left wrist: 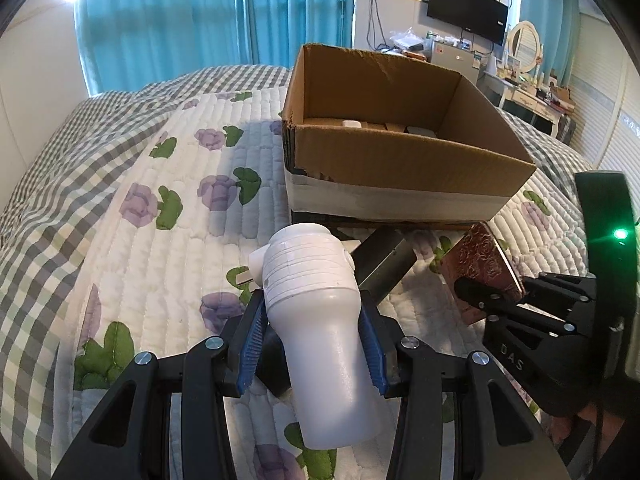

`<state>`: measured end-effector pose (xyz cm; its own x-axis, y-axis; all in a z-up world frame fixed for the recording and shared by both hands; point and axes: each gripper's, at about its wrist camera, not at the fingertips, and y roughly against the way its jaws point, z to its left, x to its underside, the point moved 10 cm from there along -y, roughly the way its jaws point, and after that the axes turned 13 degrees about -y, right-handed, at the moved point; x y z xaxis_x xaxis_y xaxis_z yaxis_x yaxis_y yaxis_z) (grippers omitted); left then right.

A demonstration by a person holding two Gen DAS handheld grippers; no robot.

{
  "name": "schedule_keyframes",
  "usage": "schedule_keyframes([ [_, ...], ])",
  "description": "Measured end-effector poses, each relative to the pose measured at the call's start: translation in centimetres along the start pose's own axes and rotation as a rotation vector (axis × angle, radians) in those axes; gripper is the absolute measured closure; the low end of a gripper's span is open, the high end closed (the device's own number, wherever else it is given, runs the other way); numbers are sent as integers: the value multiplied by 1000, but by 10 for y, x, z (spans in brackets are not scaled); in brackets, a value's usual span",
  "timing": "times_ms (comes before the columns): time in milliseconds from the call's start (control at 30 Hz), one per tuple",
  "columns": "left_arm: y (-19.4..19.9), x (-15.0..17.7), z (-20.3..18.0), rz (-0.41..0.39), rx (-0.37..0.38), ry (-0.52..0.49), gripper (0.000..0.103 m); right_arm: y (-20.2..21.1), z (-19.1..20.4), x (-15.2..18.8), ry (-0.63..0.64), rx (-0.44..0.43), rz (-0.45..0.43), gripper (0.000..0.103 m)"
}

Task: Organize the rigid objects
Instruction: 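Carry the spray bottle and pink card into the box and open both tools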

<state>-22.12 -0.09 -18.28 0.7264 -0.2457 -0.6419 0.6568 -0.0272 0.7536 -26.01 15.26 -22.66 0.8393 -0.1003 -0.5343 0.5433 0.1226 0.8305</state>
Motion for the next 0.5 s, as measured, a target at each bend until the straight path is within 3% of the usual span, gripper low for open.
schedule_keyframes([
  [300, 31, -9, -14, -34, 18, -24, 58, 49, 5, -10, 41, 27, -105, 94],
  [500, 70, -28, -17, -82, 38, -27, 58, 102, 11, -19, 41, 29, -160, 94],
])
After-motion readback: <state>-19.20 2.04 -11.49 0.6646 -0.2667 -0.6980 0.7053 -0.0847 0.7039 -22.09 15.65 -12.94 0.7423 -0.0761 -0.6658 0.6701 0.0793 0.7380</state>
